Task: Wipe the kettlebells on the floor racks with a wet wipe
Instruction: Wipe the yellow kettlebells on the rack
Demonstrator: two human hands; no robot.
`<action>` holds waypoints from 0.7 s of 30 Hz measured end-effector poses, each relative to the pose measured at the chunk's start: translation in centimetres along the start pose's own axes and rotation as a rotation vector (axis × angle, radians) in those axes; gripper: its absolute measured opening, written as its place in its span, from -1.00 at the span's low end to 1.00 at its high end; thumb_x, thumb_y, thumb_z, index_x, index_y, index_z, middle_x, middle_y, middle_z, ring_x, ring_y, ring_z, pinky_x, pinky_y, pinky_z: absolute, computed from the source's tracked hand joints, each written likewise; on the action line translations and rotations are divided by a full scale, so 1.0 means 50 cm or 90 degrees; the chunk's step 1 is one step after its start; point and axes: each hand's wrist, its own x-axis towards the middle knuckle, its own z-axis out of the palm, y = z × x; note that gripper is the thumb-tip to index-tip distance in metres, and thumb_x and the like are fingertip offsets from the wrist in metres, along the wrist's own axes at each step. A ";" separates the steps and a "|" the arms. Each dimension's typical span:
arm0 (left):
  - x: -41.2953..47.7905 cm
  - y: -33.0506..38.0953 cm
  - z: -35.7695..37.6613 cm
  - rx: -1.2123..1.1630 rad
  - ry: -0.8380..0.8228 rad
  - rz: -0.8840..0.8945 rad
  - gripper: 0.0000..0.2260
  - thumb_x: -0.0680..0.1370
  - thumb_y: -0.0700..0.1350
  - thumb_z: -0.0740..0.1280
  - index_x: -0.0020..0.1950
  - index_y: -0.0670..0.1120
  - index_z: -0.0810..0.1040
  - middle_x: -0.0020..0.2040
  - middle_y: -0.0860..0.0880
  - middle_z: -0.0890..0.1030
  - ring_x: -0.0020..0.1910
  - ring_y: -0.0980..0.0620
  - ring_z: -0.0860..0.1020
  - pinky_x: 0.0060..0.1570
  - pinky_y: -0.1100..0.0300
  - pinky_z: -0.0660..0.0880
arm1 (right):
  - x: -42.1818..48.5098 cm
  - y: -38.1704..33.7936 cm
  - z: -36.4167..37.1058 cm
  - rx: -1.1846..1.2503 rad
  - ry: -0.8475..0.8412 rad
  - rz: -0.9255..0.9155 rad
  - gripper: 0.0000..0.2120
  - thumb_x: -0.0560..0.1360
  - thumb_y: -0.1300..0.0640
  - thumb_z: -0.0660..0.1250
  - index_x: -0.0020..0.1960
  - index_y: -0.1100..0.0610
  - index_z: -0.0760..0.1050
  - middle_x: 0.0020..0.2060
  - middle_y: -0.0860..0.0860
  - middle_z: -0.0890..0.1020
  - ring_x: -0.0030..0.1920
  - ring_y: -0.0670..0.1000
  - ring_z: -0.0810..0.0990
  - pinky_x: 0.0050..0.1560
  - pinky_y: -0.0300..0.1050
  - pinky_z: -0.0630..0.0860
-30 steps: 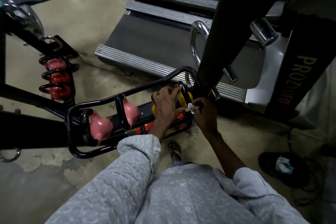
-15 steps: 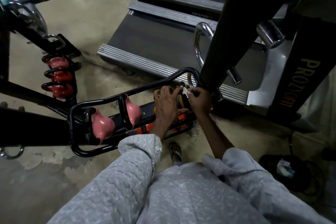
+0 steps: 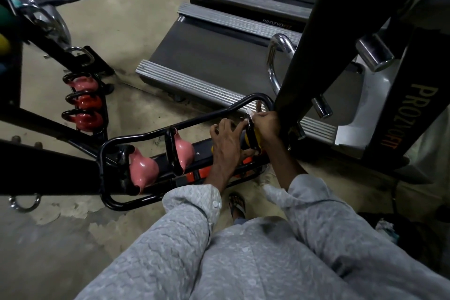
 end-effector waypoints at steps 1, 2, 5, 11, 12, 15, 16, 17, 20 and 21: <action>-0.001 -0.001 0.002 0.003 0.001 -0.001 -0.14 0.22 0.40 0.51 0.45 0.15 0.41 0.22 -0.07 0.47 0.29 -0.08 0.40 0.32 -0.11 0.24 | 0.002 0.004 -0.001 -0.015 -0.022 0.025 -0.60 0.47 -0.14 0.48 -0.19 0.23 0.64 -0.28 0.08 0.67 -0.24 0.01 0.61 -0.20 -0.17 0.48; -0.002 -0.001 0.003 0.001 0.003 -0.004 -0.15 0.21 0.39 0.52 0.45 0.15 0.41 0.22 -0.06 0.47 0.28 -0.08 0.40 0.31 -0.10 0.24 | 0.002 0.007 -0.003 -0.007 -0.049 0.048 -0.69 0.51 -0.07 0.45 -0.21 0.18 0.59 -0.30 0.06 0.62 -0.26 0.02 0.58 -0.20 -0.17 0.44; -0.003 -0.002 0.000 -0.003 0.014 -0.009 -0.17 0.22 0.38 0.53 0.43 0.15 0.43 0.21 -0.06 0.48 0.26 -0.08 0.41 0.29 -0.08 0.22 | 0.005 0.009 -0.003 -0.013 -0.128 0.072 -0.72 0.50 0.26 0.38 -0.36 0.13 0.44 -0.33 0.08 0.54 -0.22 0.06 0.57 -0.18 -0.11 0.45; -0.004 -0.005 -0.004 0.032 0.019 0.005 -0.16 0.24 0.41 0.49 0.46 0.16 0.40 0.22 -0.08 0.48 0.28 -0.09 0.41 0.30 -0.10 0.26 | 0.001 0.025 -0.020 -0.067 -0.191 0.112 -0.92 0.51 0.32 0.33 -0.04 0.31 0.58 -0.28 0.14 0.55 -0.48 -0.07 0.56 -0.57 -0.26 0.39; -0.003 -0.002 -0.004 0.040 0.018 0.010 -0.16 0.24 0.41 0.48 0.46 0.17 0.40 0.22 -0.08 0.49 0.29 -0.09 0.41 0.31 -0.11 0.26 | -0.005 0.026 -0.029 -0.082 -0.199 0.094 -0.93 0.52 0.28 0.33 -0.06 0.26 0.59 -0.28 0.11 0.56 -0.45 -0.05 0.56 -0.55 -0.26 0.42; 0.000 0.011 -0.004 0.059 0.011 0.014 -0.16 0.25 0.41 0.48 0.47 0.17 0.38 0.25 -0.11 0.48 0.36 -0.13 0.38 0.36 -0.14 0.23 | -0.014 0.042 -0.048 -0.105 -0.210 0.027 -0.80 0.50 0.27 0.36 -0.30 0.25 0.55 -0.46 0.05 0.55 -0.40 -0.01 0.60 -0.45 -0.33 0.42; 0.000 0.015 -0.003 0.063 0.012 0.013 -0.15 0.25 0.40 0.48 0.48 0.17 0.38 0.26 -0.12 0.48 0.38 -0.15 0.37 0.37 -0.15 0.21 | -0.018 0.052 -0.055 -0.117 -0.202 0.011 -0.81 0.49 0.25 0.35 -0.26 0.31 0.59 -0.43 0.10 0.57 -0.32 0.05 0.63 -0.33 -0.25 0.45; 0.001 0.018 -0.001 0.066 0.015 0.016 -0.15 0.24 0.41 0.48 0.48 0.16 0.38 0.27 -0.13 0.48 0.38 -0.16 0.36 0.36 -0.16 0.19 | -0.025 0.058 -0.062 -0.136 -0.191 -0.015 -0.81 0.49 0.23 0.33 -0.22 0.34 0.61 -0.38 0.15 0.59 -0.25 0.09 0.63 -0.23 -0.16 0.44; 0.000 0.026 0.003 0.068 0.027 0.031 -0.14 0.24 0.41 0.49 0.46 0.14 0.38 0.24 -0.13 0.48 0.36 -0.16 0.38 0.33 -0.15 0.19 | -0.060 0.074 -0.079 -0.188 -0.156 -0.091 -0.83 0.50 0.26 0.28 -0.20 0.32 0.58 -0.28 0.23 0.61 -0.20 0.14 0.57 -0.21 -0.11 0.34; -0.001 0.028 0.003 0.065 0.032 0.035 -0.15 0.24 0.40 0.50 0.45 0.14 0.38 0.23 -0.12 0.48 0.33 -0.15 0.40 0.31 -0.14 0.21 | -0.077 0.077 -0.085 -0.185 -0.134 -0.115 -0.84 0.50 0.28 0.28 -0.18 0.32 0.57 -0.25 0.24 0.63 -0.19 0.15 0.57 -0.22 -0.11 0.33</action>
